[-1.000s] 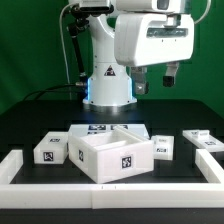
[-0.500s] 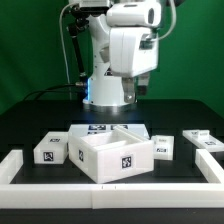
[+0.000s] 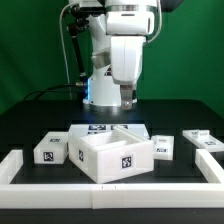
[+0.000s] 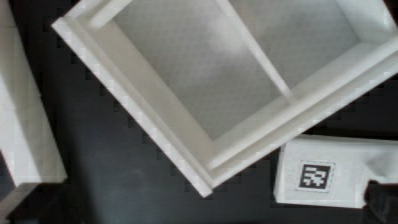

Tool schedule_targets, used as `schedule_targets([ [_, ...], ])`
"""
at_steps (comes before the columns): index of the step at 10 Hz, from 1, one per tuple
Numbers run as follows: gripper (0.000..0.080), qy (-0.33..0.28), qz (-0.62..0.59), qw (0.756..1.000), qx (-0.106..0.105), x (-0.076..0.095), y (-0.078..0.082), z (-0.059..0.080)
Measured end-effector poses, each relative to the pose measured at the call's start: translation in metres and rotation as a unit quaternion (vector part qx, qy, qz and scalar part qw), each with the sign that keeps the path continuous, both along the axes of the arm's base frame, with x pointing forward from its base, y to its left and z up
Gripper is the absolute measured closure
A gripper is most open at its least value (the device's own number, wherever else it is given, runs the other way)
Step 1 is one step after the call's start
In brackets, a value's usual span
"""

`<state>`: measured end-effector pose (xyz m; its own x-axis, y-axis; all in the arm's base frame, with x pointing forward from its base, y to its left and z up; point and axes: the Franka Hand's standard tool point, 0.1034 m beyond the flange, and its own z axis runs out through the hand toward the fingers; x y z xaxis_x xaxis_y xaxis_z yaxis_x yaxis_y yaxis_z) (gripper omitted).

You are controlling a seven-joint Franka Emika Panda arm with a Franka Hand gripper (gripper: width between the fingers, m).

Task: Assemble cabinet

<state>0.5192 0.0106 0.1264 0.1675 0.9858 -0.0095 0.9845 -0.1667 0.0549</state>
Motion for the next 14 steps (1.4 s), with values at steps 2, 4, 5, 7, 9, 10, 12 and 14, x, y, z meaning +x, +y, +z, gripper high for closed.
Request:
schedule_targets([
  [2,0.0002,-0.007,0.117,0.993,-0.007,-0.002,-0.014,-0.004],
  [4,0.0002,0.002,0.177,0.984,-0.009,-0.008,-0.024,-0.012],
  [5,0.0002,0.003,0.176,0.984,-0.009,-0.009,-0.026,-0.014],
  [7,0.0002,0.003,0.173,0.985,-0.009,-0.008,-0.026,-0.014],
  [9,0.0002,0.009,0.228,0.973,-0.01,-0.011,-0.034,-0.015],
  [10,0.0002,0.015,0.254,0.967,-0.01,-0.016,-0.036,-0.018],
  [12,0.0002,0.022,0.29,0.957,-0.009,-0.024,-0.038,-0.024],
  [14,0.0002,0.022,0.285,0.958,-0.009,-0.024,-0.039,-0.024],
])
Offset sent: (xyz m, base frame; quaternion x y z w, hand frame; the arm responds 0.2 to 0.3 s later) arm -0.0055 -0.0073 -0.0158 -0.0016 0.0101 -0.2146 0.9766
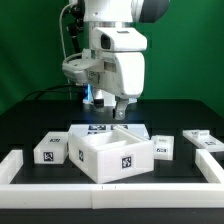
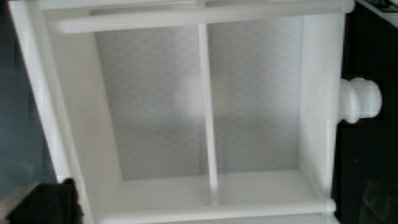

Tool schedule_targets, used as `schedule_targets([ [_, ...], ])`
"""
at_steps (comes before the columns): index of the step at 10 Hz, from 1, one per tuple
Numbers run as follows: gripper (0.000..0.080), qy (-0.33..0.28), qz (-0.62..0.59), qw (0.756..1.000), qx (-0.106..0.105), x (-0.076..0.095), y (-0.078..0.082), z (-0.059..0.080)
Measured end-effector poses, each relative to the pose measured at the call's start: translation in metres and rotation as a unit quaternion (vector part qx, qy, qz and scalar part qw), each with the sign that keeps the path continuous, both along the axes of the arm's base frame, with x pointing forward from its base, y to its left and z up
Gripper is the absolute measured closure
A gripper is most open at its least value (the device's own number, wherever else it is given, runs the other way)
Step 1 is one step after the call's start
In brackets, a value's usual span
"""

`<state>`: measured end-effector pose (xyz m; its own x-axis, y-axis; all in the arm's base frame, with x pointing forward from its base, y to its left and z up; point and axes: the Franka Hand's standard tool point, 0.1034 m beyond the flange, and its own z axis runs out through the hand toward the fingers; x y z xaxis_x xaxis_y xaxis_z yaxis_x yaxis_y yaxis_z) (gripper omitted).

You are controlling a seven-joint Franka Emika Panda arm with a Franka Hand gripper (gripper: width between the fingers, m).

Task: Assemble cabinet

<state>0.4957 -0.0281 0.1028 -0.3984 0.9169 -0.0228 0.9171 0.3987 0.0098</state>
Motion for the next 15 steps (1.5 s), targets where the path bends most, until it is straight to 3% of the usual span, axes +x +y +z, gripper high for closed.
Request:
schedule_targets([
  [2,0.0002,0.001,0.0,1.0,0.0,-0.001,0.0,-0.001],
  [8,0.0002,0.057,0.005,0.998,0.007,-0.056,-0.004,-0.041],
  [10,0.0002,0.067,-0.002,0.998,0.008,-0.066,-0.008,-0.049],
  [15,0.0002,0.086,-0.008,0.996,0.014,-0.068,-0.007,-0.073],
])
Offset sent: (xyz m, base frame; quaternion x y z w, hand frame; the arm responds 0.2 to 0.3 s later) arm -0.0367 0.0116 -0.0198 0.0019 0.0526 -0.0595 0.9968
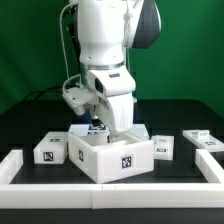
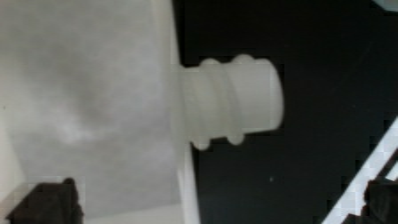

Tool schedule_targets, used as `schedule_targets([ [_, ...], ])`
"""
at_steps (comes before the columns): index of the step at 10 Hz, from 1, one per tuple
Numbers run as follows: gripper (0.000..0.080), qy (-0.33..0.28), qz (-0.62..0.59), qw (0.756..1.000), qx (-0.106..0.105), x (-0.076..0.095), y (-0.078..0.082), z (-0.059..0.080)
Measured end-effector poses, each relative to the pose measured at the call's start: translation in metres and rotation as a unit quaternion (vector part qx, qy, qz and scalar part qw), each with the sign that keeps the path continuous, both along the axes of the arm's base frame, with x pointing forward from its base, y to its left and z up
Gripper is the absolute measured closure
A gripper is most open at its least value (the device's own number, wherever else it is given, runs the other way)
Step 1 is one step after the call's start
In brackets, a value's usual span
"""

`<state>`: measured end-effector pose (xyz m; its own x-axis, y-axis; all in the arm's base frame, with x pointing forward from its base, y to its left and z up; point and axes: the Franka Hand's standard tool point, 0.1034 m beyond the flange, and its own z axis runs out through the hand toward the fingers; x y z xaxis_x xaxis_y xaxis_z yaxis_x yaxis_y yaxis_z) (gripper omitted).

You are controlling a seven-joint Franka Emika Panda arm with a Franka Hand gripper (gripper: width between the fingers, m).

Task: Assemble cabinet

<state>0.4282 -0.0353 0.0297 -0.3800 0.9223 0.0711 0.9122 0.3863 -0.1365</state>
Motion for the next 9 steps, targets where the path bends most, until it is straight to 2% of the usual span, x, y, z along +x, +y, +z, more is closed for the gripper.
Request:
schedule_targets([
  [3,0.0013,-0.003,-0.008,1.0,-0.001,0.0042,0.0003,0.0006],
  [4,0.0175,-0.002,-0.008,1.0,-0.001,0.0038,-0.0001,0.0004],
  [5,0.0375,-0.002,-0.008,1.0,-0.001,0.0037,-0.0002,0.0004],
  [6,0.0375,-0.002,-0.009,1.0,-0.001,0.0037,-0.0003,0.0004],
  [7,0.0541,-0.002,-0.009,1.0,-0.001,0.0037,-0.0003,0.0004],
  [8,0.0541,-0.002,-0.009,1.0,-0.001,0.0037,-0.0004,0.0004],
  [9,0.0707,-0.002,-0.009,1.0,-0.001,0.0037,-0.0004,0.0004],
])
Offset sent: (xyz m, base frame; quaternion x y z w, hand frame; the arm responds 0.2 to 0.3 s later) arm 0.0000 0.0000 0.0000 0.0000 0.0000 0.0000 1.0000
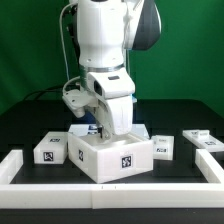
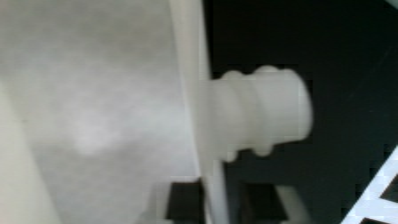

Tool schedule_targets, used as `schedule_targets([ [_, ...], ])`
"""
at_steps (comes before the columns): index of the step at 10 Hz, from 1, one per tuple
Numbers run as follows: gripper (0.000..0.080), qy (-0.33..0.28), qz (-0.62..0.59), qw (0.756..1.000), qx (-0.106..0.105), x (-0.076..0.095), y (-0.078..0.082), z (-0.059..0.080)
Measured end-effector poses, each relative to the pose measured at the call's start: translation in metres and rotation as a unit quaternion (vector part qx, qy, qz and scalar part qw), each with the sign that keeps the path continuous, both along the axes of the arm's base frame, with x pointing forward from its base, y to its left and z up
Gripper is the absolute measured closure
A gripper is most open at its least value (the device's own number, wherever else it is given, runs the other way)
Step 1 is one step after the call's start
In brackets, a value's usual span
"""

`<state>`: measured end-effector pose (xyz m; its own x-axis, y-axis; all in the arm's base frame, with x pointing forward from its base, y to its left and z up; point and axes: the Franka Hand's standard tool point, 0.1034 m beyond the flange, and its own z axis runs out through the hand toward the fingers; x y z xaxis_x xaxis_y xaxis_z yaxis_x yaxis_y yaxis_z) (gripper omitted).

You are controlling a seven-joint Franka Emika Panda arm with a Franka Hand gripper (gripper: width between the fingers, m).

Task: Assemble cabinet

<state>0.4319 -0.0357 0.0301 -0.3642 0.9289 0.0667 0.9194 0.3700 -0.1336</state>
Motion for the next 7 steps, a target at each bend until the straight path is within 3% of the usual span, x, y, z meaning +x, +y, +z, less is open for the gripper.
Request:
schedule_targets([
  [1,0.0763,-0.001,-0.001,1.0,0.0,0.0008,-0.0004,0.0003],
  [7,0.0763,-0.002,-0.008,1.0,-0.001,0.0021,-0.0001,0.0004],
])
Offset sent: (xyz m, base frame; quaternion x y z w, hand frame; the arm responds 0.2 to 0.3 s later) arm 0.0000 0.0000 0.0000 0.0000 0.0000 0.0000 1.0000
